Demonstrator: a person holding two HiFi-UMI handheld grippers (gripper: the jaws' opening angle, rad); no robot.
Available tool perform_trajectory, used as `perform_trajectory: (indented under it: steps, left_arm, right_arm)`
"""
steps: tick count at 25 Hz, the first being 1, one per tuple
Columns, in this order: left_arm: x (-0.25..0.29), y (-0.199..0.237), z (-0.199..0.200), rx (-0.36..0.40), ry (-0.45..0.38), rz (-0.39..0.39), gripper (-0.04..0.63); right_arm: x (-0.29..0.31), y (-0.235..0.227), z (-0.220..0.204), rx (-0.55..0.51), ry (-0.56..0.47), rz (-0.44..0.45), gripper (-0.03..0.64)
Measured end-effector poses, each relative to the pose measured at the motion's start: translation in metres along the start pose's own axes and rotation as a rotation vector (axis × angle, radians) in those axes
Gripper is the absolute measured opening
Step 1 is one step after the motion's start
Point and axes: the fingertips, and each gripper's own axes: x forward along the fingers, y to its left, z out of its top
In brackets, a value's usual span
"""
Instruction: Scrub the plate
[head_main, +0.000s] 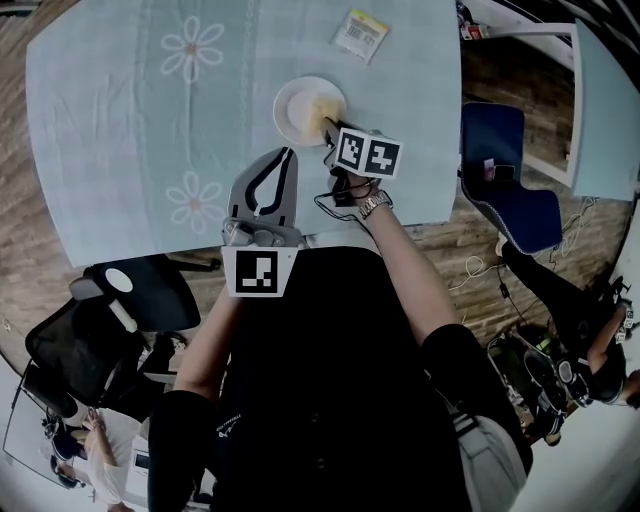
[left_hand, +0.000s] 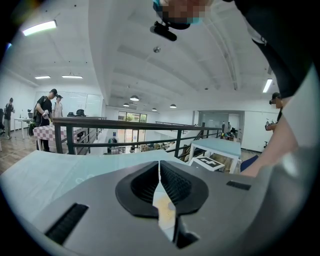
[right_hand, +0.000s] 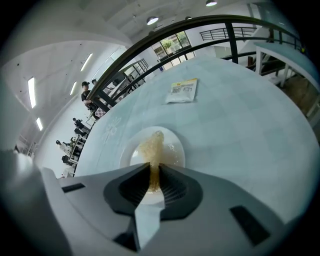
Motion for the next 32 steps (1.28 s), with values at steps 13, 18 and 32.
perform_trajectory:
  steps: [13, 18, 32]
  left_arm:
    - [-0.016, -0.007, -0.009, 0.092, 0.025, -0.064, 0.021]
    - [-0.024, -0.008, -0.01, 0.09, 0.013, -0.086, 0.021]
    - [-0.046, -0.005, -0.021, 0.078, 0.021, -0.089, 0.021]
  right_arm:
    - [-0.026, -0.033, 0.017, 0.008, -0.082, -0.101, 0.055]
    - [-0.043, -0.042, 0.021, -0.016, -0.132, -0.175, 0.056]
    - [-0.049, 0.005, -0.001, 0.12, -0.116, 0.019, 0.055]
